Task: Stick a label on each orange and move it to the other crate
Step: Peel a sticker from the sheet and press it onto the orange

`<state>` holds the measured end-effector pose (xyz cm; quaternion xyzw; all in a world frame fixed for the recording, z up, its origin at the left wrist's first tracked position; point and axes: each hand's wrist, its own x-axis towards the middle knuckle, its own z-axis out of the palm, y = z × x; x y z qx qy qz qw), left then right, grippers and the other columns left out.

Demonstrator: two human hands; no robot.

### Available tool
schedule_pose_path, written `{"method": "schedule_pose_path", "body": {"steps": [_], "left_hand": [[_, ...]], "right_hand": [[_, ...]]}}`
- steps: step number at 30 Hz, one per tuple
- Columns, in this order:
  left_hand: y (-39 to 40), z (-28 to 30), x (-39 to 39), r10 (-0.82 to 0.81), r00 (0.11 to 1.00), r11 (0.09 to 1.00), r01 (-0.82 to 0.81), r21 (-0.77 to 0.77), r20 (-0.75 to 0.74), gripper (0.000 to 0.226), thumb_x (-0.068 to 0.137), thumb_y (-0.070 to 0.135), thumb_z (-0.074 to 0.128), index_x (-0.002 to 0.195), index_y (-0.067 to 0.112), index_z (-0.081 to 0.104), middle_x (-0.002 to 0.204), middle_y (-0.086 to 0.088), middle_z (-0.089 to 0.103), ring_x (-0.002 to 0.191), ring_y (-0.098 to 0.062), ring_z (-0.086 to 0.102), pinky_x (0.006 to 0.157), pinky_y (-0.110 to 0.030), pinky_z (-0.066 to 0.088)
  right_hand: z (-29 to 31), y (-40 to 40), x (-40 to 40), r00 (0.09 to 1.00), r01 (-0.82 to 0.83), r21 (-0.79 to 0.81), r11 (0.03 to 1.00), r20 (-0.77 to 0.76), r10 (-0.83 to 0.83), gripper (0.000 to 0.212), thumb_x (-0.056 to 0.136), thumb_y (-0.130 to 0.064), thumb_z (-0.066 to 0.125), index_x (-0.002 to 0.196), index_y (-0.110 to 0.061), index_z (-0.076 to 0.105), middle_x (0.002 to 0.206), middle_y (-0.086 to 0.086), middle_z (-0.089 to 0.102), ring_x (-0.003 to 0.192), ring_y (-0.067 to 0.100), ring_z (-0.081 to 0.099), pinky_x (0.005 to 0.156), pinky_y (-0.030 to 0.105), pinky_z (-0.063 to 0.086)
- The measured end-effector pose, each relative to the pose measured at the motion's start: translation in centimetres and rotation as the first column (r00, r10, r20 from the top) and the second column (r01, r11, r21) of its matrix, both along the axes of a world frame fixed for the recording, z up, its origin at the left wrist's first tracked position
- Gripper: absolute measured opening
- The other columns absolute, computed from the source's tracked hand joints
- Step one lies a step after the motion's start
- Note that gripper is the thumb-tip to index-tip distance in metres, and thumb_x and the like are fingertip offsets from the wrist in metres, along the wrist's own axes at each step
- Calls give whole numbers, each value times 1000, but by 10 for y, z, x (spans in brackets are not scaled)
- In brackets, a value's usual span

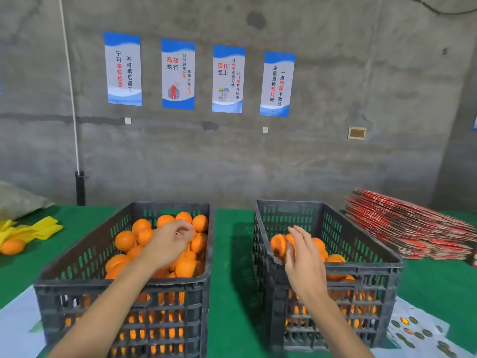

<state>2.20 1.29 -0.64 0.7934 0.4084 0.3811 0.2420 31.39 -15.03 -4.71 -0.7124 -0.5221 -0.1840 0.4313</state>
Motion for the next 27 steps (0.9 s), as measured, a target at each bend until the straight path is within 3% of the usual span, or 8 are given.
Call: {"method": "schedule_pose_path", "body": {"steps": [2, 4, 6, 10, 16, 20, 22, 27], "left_hand": [[34, -7, -31, 145, 904, 989, -145, 30, -402, 28, 100, 29, 64, 127, 23, 63, 131, -9, 65, 119, -29, 62, 95, -37, 50], [58, -18, -56, 154, 679, 950, -301, -81, -717, 65, 97, 40, 65, 155, 25, 40, 158, -11, 43, 142, -32, 45, 112, -37, 40], [71, -25, -70, 9, 515, 901, -376, -217, -857, 87, 93, 51, 66, 163, 27, 20, 169, -6, 25, 150, -31, 34, 119, -40, 35], [77, -23, -60, -129, 389, 881, -378, -285, -912, 98, 93, 54, 65, 165, 26, 6, 172, -5, 8, 154, -33, 24, 119, -48, 33], [68, -15, -43, -93, 345, 926, -315, -208, -934, 68, 100, 35, 55, 162, 23, 27, 167, -8, 26, 147, -34, 37, 114, -49, 40], [67, -18, -30, -135, 277, 949, -241, -205, -951, 72, 99, 13, 54, 163, 30, 24, 166, -9, 27, 145, -36, 40, 107, -47, 44], [69, -21, -30, -89, 346, 961, -216, -172, -934, 67, 97, 9, 60, 158, 25, 36, 157, -13, 41, 136, -36, 50, 106, -45, 48], [63, -17, -32, 62, 666, 984, -167, -68, -744, 70, 84, 30, 81, 145, 29, 47, 140, -12, 54, 122, -32, 55, 98, -41, 51]], "right_hand": [[-2, 5, -9, 999, -42, 42, 998, 23, 41, 38, 102, -15, 55, 139, -8, 59, 146, 4, 55, 135, 22, 51, 114, 38, 42], [-7, 12, -21, 993, -101, 89, 991, 63, 95, 37, 98, -9, 60, 135, -6, 62, 141, 7, 59, 131, 25, 54, 112, 41, 44], [-12, 22, -36, 983, -168, 126, 978, 93, 157, 37, 95, -6, 63, 132, -6, 64, 139, 6, 61, 129, 25, 57, 111, 42, 45], [-18, 29, -58, 972, -227, 161, 961, 95, 213, 36, 96, -8, 62, 132, -7, 64, 138, 6, 63, 129, 23, 57, 109, 47, 46], [-29, 28, -79, 962, -271, 144, 952, 46, 267, 39, 95, -8, 64, 134, -10, 63, 140, 1, 61, 132, 18, 55, 110, 46, 45], [-35, 17, -81, 963, -268, 135, 954, 24, 267, 38, 95, -7, 64, 133, -11, 64, 138, -1, 62, 131, 17, 56, 109, 46, 47], [-36, 10, -80, 963, -269, 133, 954, 22, 268, 37, 96, -7, 64, 133, -12, 64, 138, -2, 62, 131, 15, 56, 109, 45, 47], [-34, -4, -82, 960, -277, 131, 952, -1, 279, 36, 97, -8, 61, 133, -12, 63, 138, -3, 62, 131, 14, 55, 112, 44, 45]]}}
